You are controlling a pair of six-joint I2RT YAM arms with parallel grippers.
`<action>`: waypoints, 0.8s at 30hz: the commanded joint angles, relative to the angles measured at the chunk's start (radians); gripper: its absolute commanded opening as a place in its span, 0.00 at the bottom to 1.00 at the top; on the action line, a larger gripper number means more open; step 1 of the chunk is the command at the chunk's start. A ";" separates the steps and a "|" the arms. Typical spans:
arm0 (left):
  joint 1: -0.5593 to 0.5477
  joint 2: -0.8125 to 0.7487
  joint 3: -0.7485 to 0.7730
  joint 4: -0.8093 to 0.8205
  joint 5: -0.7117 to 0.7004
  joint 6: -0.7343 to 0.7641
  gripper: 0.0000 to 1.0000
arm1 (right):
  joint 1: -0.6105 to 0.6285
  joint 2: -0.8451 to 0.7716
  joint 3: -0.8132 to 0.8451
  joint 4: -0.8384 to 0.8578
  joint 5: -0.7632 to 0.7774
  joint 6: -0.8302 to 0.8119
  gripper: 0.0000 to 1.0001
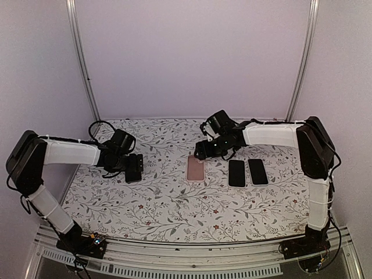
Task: Put the phone into the phone case
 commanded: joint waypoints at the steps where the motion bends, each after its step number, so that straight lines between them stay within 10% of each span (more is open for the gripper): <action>1: 0.018 0.074 0.073 -0.131 -0.132 -0.073 0.99 | 0.012 0.114 0.058 -0.009 0.106 0.007 0.76; 24: 0.029 0.272 0.102 -0.042 0.109 -0.061 0.89 | 0.072 0.109 -0.036 -0.050 0.176 -0.050 0.29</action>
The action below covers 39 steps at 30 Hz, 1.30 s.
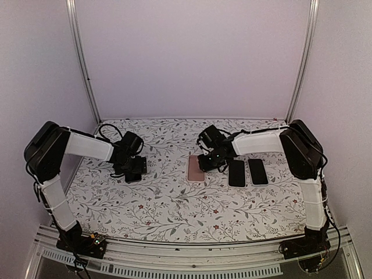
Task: Put the phone into the phone case
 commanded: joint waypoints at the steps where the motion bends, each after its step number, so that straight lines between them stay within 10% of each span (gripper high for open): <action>1: 0.008 0.027 -0.032 0.000 0.142 -0.008 0.85 | 0.010 -0.056 -0.062 -0.048 0.026 -0.027 0.28; 14: -0.072 -0.101 -0.216 0.048 0.263 -0.054 0.47 | 0.045 -0.164 -0.204 -0.063 0.031 -0.070 0.17; 28: -0.201 -0.061 -0.212 0.032 0.271 -0.075 0.49 | 0.051 -0.388 -0.433 -0.090 0.044 -0.205 0.17; 39: -0.082 -0.141 0.027 -0.084 0.068 0.125 0.65 | 0.051 -0.402 -0.268 -0.052 -0.005 -0.193 0.36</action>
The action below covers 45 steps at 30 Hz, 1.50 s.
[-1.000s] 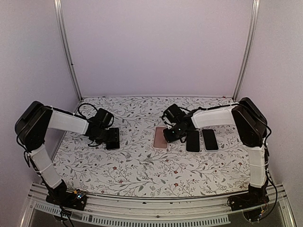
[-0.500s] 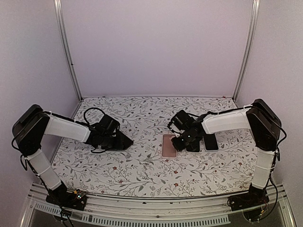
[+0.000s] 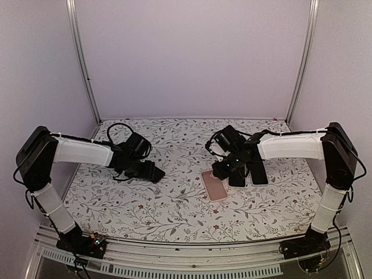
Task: Put the phone into the phone case
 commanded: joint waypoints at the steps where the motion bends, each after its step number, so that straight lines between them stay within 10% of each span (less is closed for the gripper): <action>1: 0.120 0.000 0.105 -0.064 -0.056 0.106 0.67 | 0.006 -0.023 0.094 0.062 -0.041 0.013 0.37; 10: 0.245 0.216 0.231 -0.031 0.030 0.171 0.78 | 0.012 0.007 0.129 0.114 -0.089 0.049 0.41; 18: 0.242 0.254 0.220 0.012 0.126 0.177 0.66 | 0.030 0.025 0.130 0.119 -0.089 0.052 0.41; 34: 0.000 0.134 0.005 0.178 0.265 0.213 0.57 | 0.082 0.069 0.157 0.143 -0.142 -0.002 0.45; 45: -0.025 0.008 -0.011 0.225 0.090 0.233 0.61 | 0.065 0.169 0.252 0.177 -0.336 -0.323 0.90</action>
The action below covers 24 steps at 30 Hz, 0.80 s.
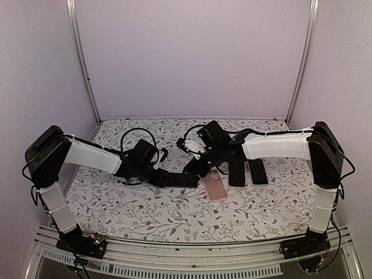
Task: Put the phone into the phone case
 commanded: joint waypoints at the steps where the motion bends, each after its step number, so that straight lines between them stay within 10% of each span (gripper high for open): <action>1: 0.040 -0.125 -0.014 -0.035 -0.162 -0.033 0.62 | -0.021 0.087 0.093 -0.010 -0.136 -0.191 0.97; 24: 0.151 -0.222 -0.050 -0.171 -0.183 -0.186 0.74 | 0.044 0.540 0.500 -0.372 -0.136 -0.406 0.99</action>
